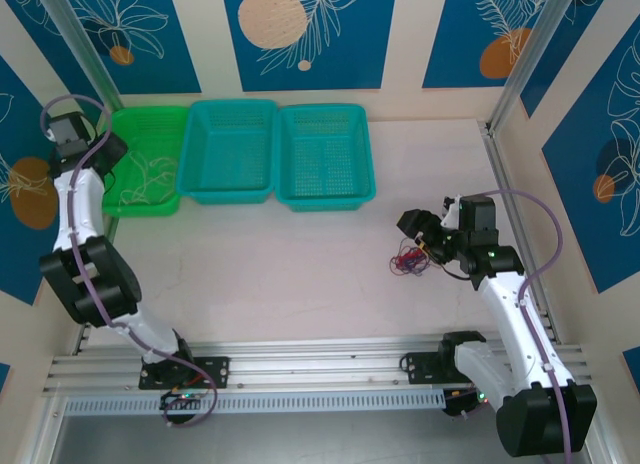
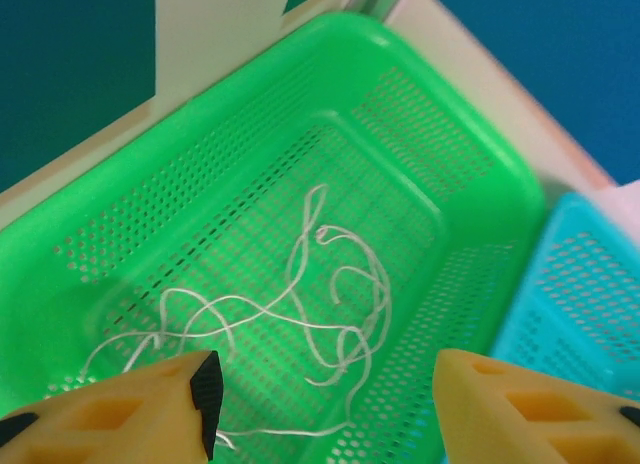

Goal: Untangle the cables

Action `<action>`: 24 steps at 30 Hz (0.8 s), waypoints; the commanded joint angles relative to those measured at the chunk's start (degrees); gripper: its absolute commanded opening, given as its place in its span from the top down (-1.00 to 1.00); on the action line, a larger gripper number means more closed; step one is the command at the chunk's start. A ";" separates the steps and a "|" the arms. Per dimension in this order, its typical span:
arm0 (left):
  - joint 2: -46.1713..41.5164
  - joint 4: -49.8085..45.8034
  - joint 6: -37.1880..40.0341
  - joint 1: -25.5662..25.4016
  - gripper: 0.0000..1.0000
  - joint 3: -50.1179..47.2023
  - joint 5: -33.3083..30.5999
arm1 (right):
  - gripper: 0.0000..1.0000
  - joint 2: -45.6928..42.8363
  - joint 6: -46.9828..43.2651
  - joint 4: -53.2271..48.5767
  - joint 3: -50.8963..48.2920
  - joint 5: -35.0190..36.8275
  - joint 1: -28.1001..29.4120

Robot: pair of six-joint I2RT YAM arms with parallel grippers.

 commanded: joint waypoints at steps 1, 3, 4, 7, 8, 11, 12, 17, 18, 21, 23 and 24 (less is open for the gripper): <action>-8.43 3.99 -4.10 -1.05 -0.14 -2.74 6.35 | -0.55 0.88 0.79 1.23 -1.39 -0.61 0.07; -13.14 6.01 -5.79 -3.20 -0.12 -6.47 7.95 | -0.55 1.84 0.67 1.72 -1.61 -0.52 -0.39; -15.93 7.04 -6.53 -4.88 -0.11 -8.95 8.06 | -0.55 2.40 0.58 2.03 -1.76 -0.44 -0.69; -23.19 9.86 -6.59 -12.13 -0.10 -16.17 6.79 | -0.55 3.98 0.03 2.21 -1.91 0.25 -1.72; -25.08 10.16 -6.24 -14.51 -0.10 -17.95 6.27 | -0.55 4.57 -0.28 2.06 -2.03 0.52 -2.22; -30.91 11.16 -5.92 -23.73 -0.08 -24.28 4.49 | -0.55 6.59 -1.39 0.62 -2.21 2.58 -3.29; -32.65 11.71 -5.92 -27.21 -0.08 -26.62 3.55 | -0.56 7.27 -1.27 -0.04 -2.35 3.85 -3.54; -36.80 13.62 -6.88 -43.28 -0.07 -34.61 -0.66 | -0.56 12.33 4.20 -1.65 -3.80 10.46 -3.76; -36.49 14.32 -6.98 -46.48 -0.08 -35.82 -0.42 | -0.56 13.67 5.54 -1.52 -4.03 11.08 -3.80; -34.28 15.28 -6.47 -55.95 -0.09 -37.91 -0.88 | -0.56 18.43 7.68 -0.73 -4.04 11.65 -3.66; -31.95 15.81 -5.27 -62.44 -0.09 -38.76 -2.26 | -0.54 21.49 8.20 -0.46 -3.53 11.93 -3.43; -30.73 17.02 -4.61 -65.43 -0.09 -39.63 -2.50 | -0.52 23.15 8.33 -0.29 -3.20 12.12 -3.31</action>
